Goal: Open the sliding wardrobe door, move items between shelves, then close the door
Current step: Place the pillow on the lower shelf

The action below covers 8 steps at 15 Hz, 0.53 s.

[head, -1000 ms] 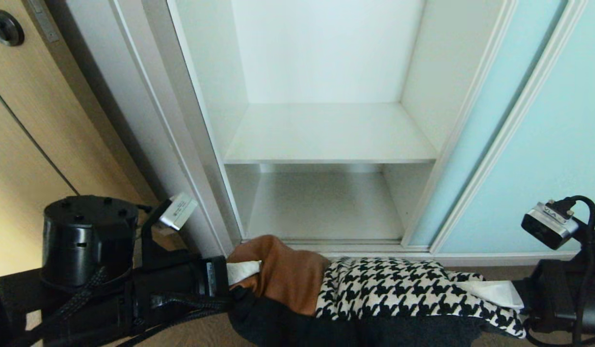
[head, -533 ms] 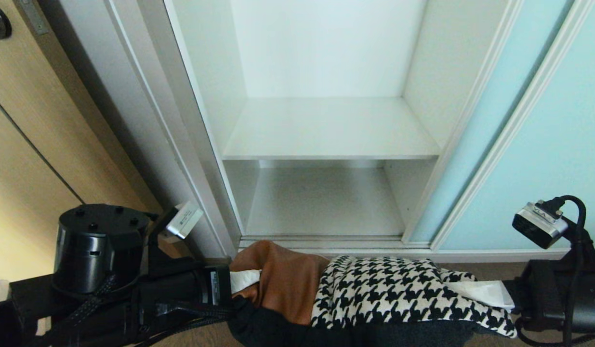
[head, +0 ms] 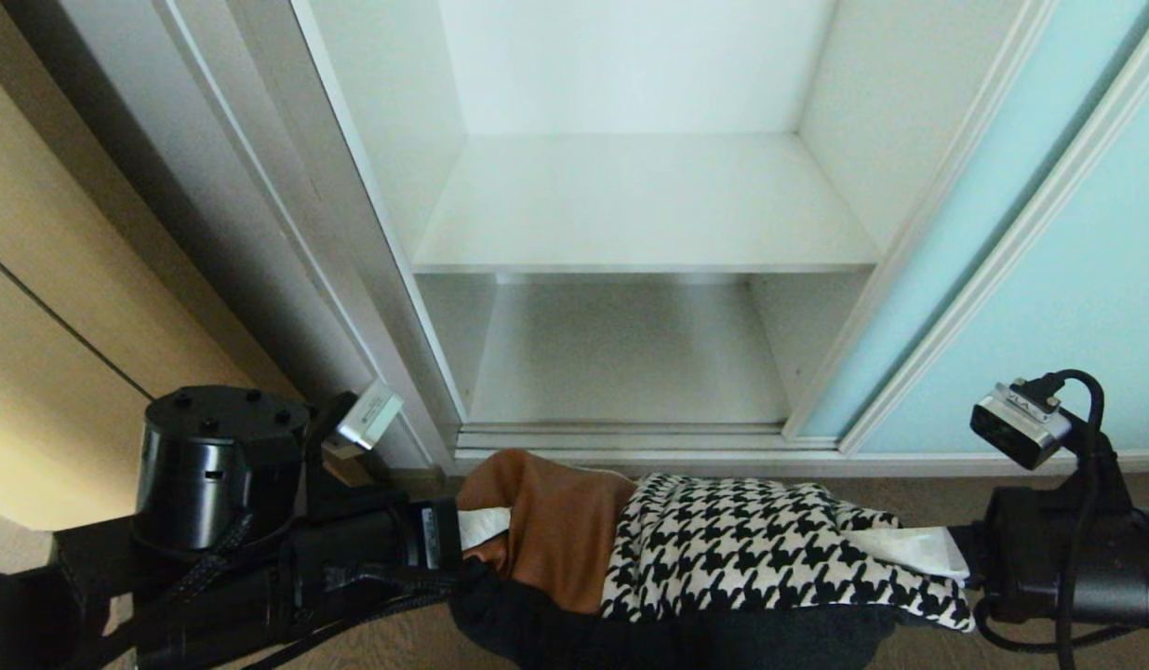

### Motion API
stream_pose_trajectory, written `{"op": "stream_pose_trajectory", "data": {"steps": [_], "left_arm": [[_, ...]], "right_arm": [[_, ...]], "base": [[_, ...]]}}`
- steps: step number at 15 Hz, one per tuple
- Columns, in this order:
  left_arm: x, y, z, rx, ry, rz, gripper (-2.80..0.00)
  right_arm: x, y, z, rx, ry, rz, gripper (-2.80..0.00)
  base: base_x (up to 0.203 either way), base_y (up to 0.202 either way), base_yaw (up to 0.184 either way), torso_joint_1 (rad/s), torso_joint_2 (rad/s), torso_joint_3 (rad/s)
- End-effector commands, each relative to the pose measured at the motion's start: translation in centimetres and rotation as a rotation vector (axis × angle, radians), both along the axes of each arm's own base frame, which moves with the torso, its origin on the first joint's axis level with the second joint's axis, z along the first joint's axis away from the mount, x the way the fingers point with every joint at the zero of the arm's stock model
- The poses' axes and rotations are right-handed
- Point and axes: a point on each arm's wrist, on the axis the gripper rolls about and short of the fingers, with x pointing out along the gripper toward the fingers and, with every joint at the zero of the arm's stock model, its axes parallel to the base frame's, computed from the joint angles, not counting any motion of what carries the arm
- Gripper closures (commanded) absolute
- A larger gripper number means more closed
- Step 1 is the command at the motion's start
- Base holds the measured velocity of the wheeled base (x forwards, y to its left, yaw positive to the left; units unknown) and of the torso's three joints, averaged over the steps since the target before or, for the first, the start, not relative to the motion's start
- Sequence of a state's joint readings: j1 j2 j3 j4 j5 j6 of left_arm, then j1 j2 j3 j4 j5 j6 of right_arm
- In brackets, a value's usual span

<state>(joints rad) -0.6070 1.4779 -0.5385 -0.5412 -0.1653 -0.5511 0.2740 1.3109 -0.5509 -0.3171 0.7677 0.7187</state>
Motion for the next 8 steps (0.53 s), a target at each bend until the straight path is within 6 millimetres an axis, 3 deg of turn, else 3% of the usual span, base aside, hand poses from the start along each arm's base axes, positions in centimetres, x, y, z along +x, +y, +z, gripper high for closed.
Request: {"op": "stream_pose_trajectory", "data": {"steps": [1, 8], "left_arm": [[0.76, -0.52, -0.65, 0.0, 0.009, 0.002, 0.0], [1.36, -0.68, -0.89, -0.004, 0.004, 0.011, 0.0]], "right_arm": [[0.64, 0.2, -0.2, 0.002, 0.009, 0.003, 0.0], [1.18, 0.37, -0.13, 0.004, -0.007, -0.001, 0.0]], "base": [[0.0, 0.0, 0.0, 0.004, 0.0, -0.201], [0.0, 0.0, 0.0, 0.006, 0.0, -0.198]]}}
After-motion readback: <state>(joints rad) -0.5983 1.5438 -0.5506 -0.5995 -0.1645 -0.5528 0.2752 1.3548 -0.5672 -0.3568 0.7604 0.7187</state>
